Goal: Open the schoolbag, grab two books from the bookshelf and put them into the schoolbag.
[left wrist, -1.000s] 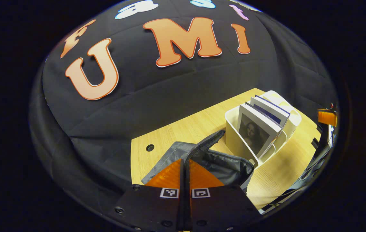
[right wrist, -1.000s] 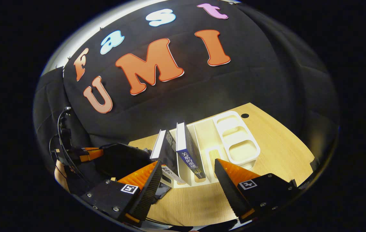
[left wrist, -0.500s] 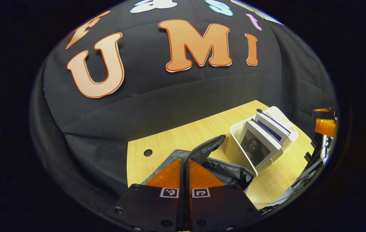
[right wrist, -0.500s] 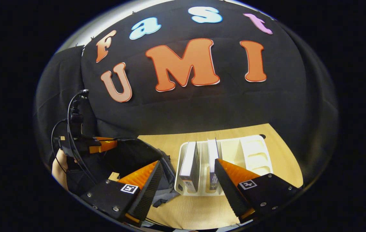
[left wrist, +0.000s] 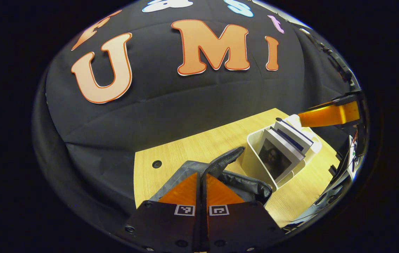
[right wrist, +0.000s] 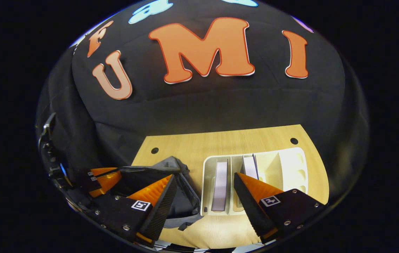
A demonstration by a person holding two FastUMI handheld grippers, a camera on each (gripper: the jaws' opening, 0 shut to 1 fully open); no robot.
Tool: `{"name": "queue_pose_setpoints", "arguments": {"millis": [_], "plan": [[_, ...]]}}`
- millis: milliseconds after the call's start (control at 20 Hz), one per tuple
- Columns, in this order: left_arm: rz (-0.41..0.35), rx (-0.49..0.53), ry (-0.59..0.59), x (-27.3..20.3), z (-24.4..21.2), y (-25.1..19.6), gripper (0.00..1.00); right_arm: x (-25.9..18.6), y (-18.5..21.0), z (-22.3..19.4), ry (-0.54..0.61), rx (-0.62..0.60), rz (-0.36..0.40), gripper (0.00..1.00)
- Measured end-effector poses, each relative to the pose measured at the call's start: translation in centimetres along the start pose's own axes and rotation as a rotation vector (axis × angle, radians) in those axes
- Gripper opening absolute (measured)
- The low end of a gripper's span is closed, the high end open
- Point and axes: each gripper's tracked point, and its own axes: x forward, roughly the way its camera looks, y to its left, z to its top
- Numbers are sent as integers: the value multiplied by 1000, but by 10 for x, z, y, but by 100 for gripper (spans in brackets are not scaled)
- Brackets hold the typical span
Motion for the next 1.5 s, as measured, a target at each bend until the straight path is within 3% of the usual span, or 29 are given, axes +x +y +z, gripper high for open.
{"name": "queue_pose_setpoints", "arguments": {"millis": [100,300,450,650,800,850,900,950,1000,1150,1200,1250,1500], "plan": [[8,-7,-8,-1,0,3,1,17,-5,-5,23,-17,-42,98],[1,-17,-6,-2,-4,2,1,45,12,-34,165,61,27,94],[1,-20,-6,-2,-6,5,1,65,-7,-42,183,7,-66,92],[1,-19,5,-2,-11,8,1,84,-3,-55,249,64,-54,89],[0,-18,10,1,-13,9,1,97,-11,-58,265,58,-89,77],[-2,-18,12,1,-13,9,1,101,-17,-61,280,59,-111,66],[-2,-17,14,2,-14,9,1,103,-19,-62,286,63,-122,70],[-3,-17,15,4,-16,9,1,105,-20,-63,289,73,-125,45],[-8,-17,19,4,-16,8,1,105,-21,-59,277,88,-128,37],[-15,-12,26,6,-18,7,1,95,-23,-35,196,87,-127,32],[-14,-11,28,7,-17,9,1,88,-23,-26,176,83,-132,21],[-12,-9,30,8,-17,9,1,82,-23,-17,153,72,-135,31],[-10,-10,35,12,-19,9,1,33,-12,23,40,6,-110,30]]}}
